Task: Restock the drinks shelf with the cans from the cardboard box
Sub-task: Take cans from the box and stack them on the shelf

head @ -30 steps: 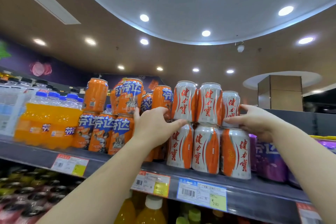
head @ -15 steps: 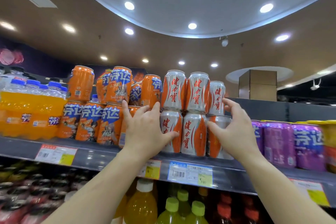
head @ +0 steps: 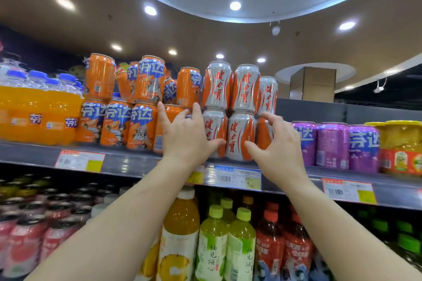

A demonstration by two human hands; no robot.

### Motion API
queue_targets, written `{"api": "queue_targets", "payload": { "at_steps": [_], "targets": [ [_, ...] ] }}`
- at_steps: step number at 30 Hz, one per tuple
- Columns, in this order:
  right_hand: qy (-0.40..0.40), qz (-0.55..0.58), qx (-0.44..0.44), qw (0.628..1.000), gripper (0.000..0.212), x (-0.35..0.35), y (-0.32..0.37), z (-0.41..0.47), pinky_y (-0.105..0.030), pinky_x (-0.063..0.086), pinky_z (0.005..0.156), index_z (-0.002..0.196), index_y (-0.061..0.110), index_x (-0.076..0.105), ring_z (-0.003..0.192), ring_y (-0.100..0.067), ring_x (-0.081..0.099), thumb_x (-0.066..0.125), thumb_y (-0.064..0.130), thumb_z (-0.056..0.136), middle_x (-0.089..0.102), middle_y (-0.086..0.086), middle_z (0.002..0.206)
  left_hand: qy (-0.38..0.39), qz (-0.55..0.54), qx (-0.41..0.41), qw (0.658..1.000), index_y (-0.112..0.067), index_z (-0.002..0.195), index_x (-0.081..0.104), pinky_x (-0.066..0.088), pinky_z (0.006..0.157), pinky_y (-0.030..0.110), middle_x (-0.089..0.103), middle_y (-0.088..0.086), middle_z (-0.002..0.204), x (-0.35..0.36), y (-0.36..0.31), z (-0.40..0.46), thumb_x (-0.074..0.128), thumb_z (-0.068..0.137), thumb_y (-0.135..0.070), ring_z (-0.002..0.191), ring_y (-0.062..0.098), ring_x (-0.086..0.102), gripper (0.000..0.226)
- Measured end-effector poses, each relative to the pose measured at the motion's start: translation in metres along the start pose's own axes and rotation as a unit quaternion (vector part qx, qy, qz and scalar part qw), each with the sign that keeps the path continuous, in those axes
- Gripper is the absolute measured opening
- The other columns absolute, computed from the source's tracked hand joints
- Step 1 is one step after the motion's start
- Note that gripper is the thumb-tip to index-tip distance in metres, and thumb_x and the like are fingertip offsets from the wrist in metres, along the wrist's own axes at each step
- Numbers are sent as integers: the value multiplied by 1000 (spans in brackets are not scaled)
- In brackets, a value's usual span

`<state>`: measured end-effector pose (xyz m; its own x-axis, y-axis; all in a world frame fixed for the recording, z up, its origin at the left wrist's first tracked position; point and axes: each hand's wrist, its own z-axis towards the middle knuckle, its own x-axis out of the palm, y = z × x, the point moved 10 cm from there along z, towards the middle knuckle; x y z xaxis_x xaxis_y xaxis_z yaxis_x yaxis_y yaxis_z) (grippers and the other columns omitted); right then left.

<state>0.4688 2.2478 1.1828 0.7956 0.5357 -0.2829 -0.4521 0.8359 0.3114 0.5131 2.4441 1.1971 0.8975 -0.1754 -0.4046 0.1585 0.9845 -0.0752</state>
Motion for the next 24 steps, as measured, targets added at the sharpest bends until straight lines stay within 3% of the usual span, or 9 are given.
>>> {"api": "queue_targets", "payload": {
  "at_steps": [3,5,10,15,19,24],
  "targets": [
    [-5,-17,-5,1000,67,-1,11,-8,-32,31,99,138,23,47,123,-21,45,76,34,78,55,0,130,-39,-56,12,998,-14,144,39,-6,114,61,69,1,119,-12,8,-16,54,71,-80,129,24,51,99],
    [-2,-39,-7,999,66,3,18,-17,-34,31,102,139,22,47,125,-22,44,74,36,81,55,-1,132,-43,-94,15,995,-17,141,42,-2,114,63,66,1,125,-15,14,-30,52,76,-75,133,27,46,87],
    [52,-108,30,992,68,34,24,-51,-48,26,114,148,26,38,141,-27,30,62,48,89,41,-6,150,36,-128,8,991,-23,149,30,-4,117,58,30,7,158,2,25,-70,31,87,-70,149,29,13,78],
    [109,-154,57,980,67,51,30,-91,-50,10,119,153,33,23,150,-31,9,46,55,95,22,-8,162,117,-127,0,985,-27,154,14,-10,116,54,0,7,165,9,39,-116,26,93,-66,150,27,-9,73],
    [150,-165,63,973,67,52,44,-131,-52,7,121,155,32,17,151,-29,2,41,56,96,14,-9,164,173,-108,-10,979,-29,155,4,-14,116,53,-9,6,164,-1,56,-161,21,94,-66,148,27,-16,74],
    [224,-162,78,958,69,57,58,-220,-52,10,119,155,32,15,150,-32,6,40,57,96,15,-9,164,219,-96,-51,970,-31,155,4,-16,114,51,-13,4,164,-29,89,-252,22,94,-66,148,24,-19,73]
  ]
}}
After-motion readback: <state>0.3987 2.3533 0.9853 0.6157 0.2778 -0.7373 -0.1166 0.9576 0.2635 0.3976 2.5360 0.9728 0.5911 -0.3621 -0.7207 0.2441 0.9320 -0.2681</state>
